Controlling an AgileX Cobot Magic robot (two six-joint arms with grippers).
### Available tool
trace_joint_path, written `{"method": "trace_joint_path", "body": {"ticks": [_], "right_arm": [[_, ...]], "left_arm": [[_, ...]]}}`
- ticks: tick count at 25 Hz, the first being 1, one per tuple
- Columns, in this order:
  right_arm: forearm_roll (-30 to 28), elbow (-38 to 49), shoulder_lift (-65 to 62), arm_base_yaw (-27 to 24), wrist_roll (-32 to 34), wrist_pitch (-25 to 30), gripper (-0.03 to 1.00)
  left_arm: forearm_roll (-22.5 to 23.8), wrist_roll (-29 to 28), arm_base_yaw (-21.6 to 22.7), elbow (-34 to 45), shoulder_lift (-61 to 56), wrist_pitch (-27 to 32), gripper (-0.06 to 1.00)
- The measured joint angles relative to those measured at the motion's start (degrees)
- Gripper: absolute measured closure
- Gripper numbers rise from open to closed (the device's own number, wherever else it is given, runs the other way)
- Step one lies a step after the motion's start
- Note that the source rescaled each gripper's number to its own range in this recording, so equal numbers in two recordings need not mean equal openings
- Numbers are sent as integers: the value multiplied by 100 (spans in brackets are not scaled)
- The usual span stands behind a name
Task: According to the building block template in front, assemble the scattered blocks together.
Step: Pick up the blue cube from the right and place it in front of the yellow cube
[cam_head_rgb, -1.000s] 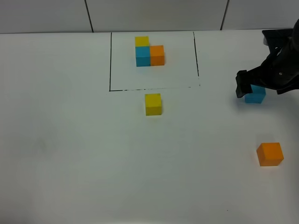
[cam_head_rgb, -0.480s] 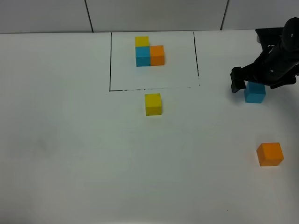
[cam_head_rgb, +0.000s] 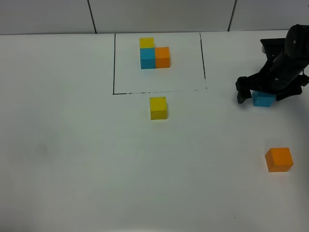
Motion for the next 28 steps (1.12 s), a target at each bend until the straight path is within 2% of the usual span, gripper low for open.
{"method": "trace_joint_path", "body": {"ticks": [3, 5, 6, 8, 9, 10, 16, 21, 24, 28], "right_arm": [[-28, 0, 0, 0, 77, 45, 24], [-103, 0, 0, 0, 174, 77, 39], [-175, 0, 0, 0, 206, 101, 51], [-355, 0, 0, 0, 287, 141, 85], [-444, 0, 0, 0, 372, 162, 97], [-546, 0, 0, 0, 477, 177, 94], [-762, -4, -20, 0, 927, 314, 94], [-823, -4, -402, 44, 1302, 744, 94], [-1043, -4, -830, 267, 1609, 1053, 94], [-1448, -4, -1324, 913, 2320, 1404, 94]], "left_arm": [[0, 0, 0, 0, 0, 0, 46], [0, 0, 0, 0, 0, 0, 46], [0, 0, 0, 0, 0, 0, 46], [0, 0, 0, 0, 0, 0, 46], [0, 0, 0, 0, 0, 0, 46], [0, 0, 0, 0, 0, 0, 46], [0, 0, 0, 0, 0, 0, 46], [0, 0, 0, 0, 0, 0, 46], [0, 0, 0, 0, 0, 0, 46], [0, 0, 0, 0, 0, 0, 46]]}}
